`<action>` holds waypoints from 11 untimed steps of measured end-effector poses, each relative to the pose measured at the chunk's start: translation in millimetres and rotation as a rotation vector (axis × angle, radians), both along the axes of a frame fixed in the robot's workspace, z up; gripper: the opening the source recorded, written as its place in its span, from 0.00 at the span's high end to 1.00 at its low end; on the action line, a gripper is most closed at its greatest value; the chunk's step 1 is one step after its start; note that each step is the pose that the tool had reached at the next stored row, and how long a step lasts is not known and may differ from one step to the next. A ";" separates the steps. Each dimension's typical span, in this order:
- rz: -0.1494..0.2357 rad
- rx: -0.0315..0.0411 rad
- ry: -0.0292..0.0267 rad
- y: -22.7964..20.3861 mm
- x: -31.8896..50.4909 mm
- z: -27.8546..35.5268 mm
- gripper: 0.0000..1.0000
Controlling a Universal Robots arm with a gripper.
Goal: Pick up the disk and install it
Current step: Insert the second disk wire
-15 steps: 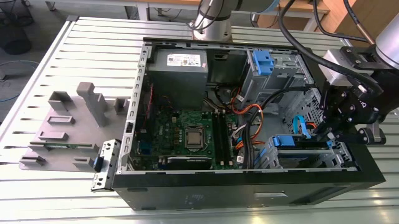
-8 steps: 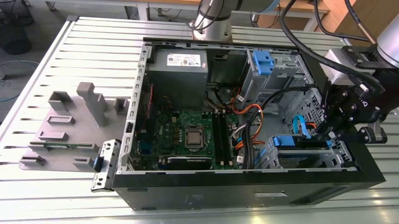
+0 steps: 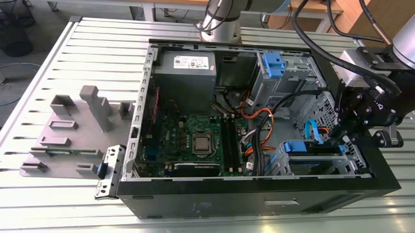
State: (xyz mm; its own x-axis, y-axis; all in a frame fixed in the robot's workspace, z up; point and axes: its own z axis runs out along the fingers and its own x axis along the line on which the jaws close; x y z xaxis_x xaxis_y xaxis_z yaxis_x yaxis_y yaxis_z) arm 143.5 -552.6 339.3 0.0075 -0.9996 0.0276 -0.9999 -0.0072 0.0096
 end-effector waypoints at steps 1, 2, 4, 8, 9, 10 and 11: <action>0.001 0.0001 0.0000 0.4 0.4 -0.1 0.76; 0.001 0.0004 0.0001 0.7 0.7 -0.3 0.76; 0.001 0.0000 0.0000 0.9 0.8 -0.3 0.76; 0.002 0.0000 0.0000 1.0 0.9 -0.3 0.76; 0.002 0.0000 0.0000 1.0 0.9 -0.3 0.76; 0.002 -0.0001 0.0000 1.0 0.9 -0.3 0.76; 0.002 -0.0001 0.0000 1.0 0.9 -0.4 0.76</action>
State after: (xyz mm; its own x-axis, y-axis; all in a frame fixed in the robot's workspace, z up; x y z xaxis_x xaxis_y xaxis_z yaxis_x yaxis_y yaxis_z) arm 144.4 -551.6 339.0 0.0091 -0.9996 0.0277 -0.9999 -0.0088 0.0096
